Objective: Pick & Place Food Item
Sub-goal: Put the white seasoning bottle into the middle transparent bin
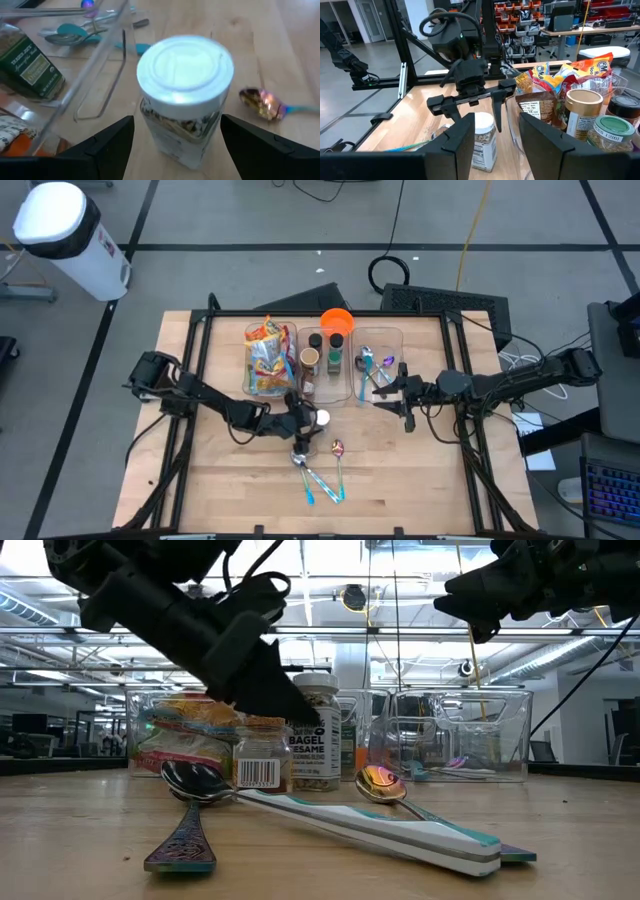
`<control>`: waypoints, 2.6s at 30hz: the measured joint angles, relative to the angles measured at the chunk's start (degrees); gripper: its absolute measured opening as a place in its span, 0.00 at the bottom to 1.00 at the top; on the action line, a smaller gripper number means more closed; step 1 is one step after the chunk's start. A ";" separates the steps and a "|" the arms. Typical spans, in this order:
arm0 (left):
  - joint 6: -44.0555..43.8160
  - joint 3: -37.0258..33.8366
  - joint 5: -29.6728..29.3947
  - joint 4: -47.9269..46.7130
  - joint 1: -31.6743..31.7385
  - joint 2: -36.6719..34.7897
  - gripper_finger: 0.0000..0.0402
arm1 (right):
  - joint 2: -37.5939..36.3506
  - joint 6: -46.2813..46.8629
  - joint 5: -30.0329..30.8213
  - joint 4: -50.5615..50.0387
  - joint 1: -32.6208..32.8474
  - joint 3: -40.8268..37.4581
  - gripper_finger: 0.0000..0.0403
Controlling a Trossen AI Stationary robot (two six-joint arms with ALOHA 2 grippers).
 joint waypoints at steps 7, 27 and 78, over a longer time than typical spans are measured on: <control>-0.09 0.00 1.78 2.31 1.22 0.00 0.76 | 0.00 -0.01 0.00 0.04 0.00 0.00 0.36; 7.25 0.00 9.87 4.66 2.47 -0.04 0.56 | 0.00 -0.02 0.00 0.04 0.00 0.02 0.36; 4.86 -0.04 7.78 4.42 -3.30 0.00 0.54 | 36.10 -7.27 12.00 -7.43 10.10 24.81 0.59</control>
